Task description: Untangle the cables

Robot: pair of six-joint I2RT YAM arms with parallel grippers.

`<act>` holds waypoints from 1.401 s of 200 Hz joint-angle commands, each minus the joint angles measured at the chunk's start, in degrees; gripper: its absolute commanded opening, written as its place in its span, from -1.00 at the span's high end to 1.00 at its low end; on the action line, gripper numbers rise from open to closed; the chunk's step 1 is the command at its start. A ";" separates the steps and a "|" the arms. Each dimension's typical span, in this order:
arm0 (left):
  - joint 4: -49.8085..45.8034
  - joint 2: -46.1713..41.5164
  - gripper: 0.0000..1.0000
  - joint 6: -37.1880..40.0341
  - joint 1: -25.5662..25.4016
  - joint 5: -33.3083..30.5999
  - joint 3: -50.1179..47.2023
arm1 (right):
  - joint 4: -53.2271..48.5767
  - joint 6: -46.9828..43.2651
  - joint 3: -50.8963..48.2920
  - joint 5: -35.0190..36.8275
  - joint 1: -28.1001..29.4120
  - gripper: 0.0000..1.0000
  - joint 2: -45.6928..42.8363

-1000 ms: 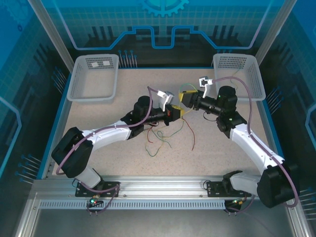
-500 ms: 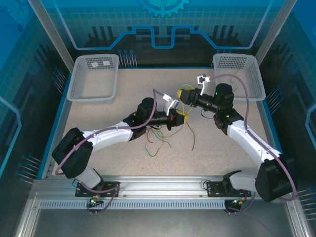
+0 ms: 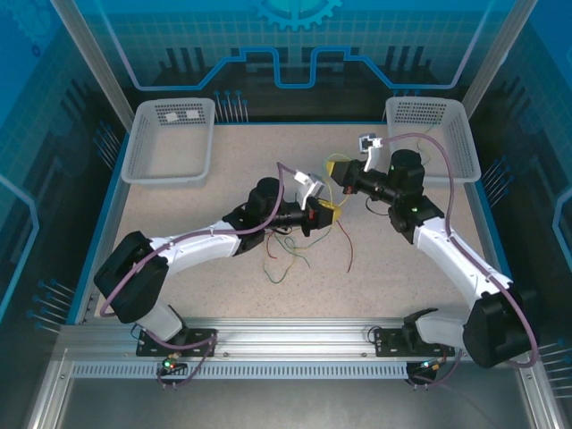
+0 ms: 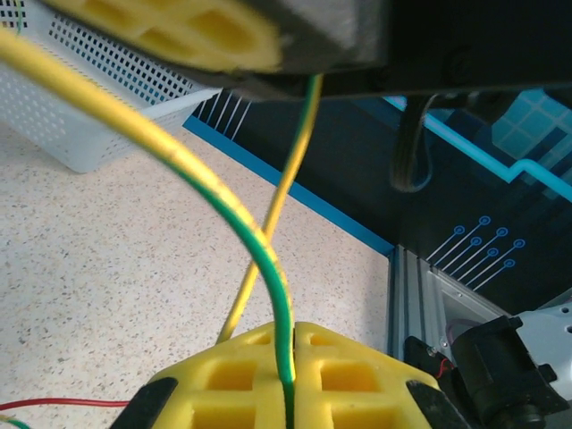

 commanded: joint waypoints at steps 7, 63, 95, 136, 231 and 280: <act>4.39 -2.37 0.55 0.46 1.10 -1.30 -2.21 | -1.62 -1.74 1.17 1.14 -0.87 1.00 -2.65; 11.17 -8.63 -0.67 -0.72 2.92 -8.07 -9.17 | -4.09 -0.03 0.21 4.95 -6.94 1.00 -3.81; 11.82 -15.92 -0.85 2.51 3.04 -14.46 -13.83 | -3.40 2.87 -0.35 7.18 -14.98 1.00 -3.25; 10.30 -25.12 -0.93 6.20 3.21 -24.21 -19.21 | -1.84 5.70 0.02 13.99 -23.09 1.00 -0.61; 7.44 -28.94 -0.95 5.38 3.13 -24.48 -21.68 | 17.08 11.77 5.56 27.31 -35.19 1.00 16.06; 6.56 -28.54 -0.95 5.88 3.15 -23.62 -20.55 | 20.20 16.77 18.52 24.57 -38.39 1.00 33.97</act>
